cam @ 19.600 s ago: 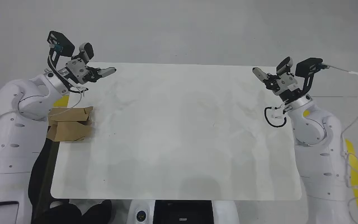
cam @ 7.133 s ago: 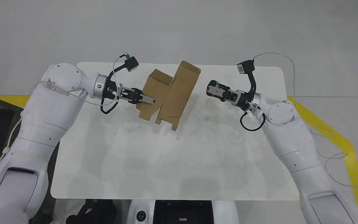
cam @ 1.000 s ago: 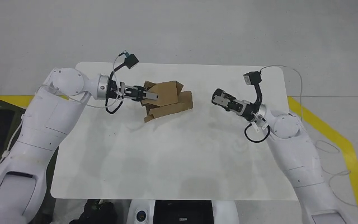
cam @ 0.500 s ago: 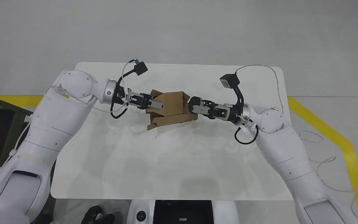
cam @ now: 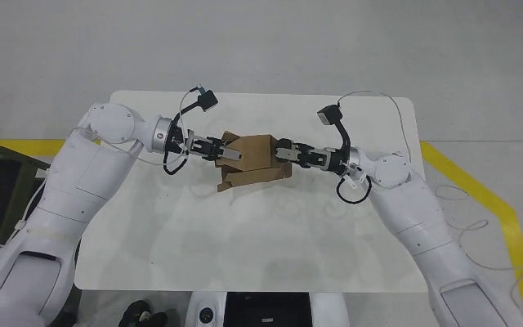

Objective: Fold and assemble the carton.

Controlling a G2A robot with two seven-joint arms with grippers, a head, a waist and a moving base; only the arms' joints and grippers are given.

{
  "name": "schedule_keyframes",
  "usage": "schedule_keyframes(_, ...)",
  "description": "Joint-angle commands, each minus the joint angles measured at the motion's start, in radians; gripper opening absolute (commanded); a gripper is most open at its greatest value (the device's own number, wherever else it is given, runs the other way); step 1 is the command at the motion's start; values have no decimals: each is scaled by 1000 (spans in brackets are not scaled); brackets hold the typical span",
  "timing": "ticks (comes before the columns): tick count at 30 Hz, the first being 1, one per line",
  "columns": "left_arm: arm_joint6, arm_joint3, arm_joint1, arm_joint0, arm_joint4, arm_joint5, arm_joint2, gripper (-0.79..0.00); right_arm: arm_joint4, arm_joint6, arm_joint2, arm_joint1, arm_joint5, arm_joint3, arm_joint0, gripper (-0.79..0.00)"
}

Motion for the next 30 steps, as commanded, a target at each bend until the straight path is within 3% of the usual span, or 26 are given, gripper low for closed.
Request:
schedule_keyframes(1,4,-6,0,5,-2,6,-5,-785,2,2,-6,-2,0,4,3,-385)
schedule_keyframes(6,4,-15,0,10,-3,20,-11,-785,-23,-9,-20,-7,4,21,14,-336)
schedule_keyframes(18,-5,-24,-3,21,-1,33,-21,-785,27,2,-67,-30,-19,58,45,-431)
schedule_keyframes(30,-2,-18,-6,22,9,35,-31,-785,42,49,-78,-36,-8,92,57,-434)
